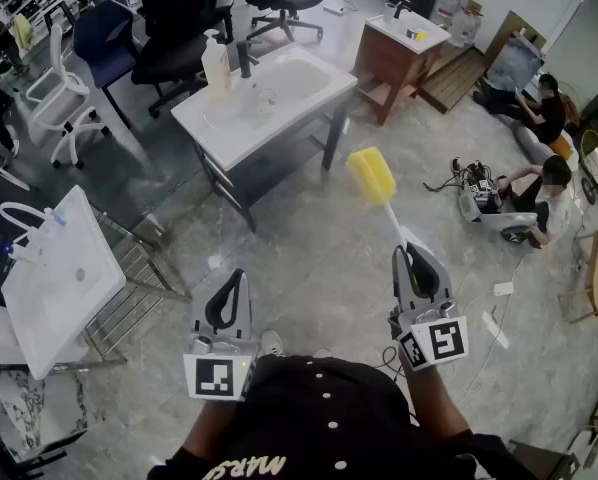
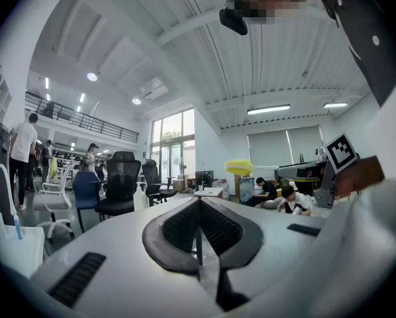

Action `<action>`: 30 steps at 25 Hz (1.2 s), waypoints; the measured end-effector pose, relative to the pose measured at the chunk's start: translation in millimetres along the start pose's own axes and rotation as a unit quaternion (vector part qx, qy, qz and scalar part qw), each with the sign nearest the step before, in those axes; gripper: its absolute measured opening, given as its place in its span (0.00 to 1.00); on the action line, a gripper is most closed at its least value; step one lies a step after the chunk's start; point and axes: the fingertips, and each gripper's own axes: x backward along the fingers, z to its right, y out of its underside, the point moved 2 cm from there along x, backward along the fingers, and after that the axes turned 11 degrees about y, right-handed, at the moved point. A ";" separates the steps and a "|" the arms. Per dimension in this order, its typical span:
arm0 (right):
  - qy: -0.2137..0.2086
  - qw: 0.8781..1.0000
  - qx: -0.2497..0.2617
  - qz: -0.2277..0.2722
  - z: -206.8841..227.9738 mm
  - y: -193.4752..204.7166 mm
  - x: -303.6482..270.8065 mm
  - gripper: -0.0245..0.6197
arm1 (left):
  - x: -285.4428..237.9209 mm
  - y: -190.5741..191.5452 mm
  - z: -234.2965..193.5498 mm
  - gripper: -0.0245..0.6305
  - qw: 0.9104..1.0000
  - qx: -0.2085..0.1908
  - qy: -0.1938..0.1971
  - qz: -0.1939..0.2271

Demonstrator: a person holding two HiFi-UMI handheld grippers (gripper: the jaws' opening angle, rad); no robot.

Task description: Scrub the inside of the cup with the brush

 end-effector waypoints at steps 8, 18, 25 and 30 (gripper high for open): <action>0.000 1.000 0.002 0.000 -7.8 1.0 -10.1 0.11 | -3.1 4.5 -12.2 0.08 1.000 0.004 0.000 -0.001; 0.008 1.000 -0.006 0.015 -35.3 -1.3 -22.4 0.12 | 0.3 11.1 -39.0 0.08 1.000 0.001 0.023 -0.002; 0.022 1.000 -0.003 0.013 -55.7 10.2 -25.9 0.12 | 4.9 22.1 -59.3 0.08 0.999 0.006 0.049 -0.017; 0.026 1.000 -0.003 0.008 -58.6 13.5 -31.0 0.12 | 0.5 26.1 -69.7 0.08 0.998 0.007 0.051 -0.021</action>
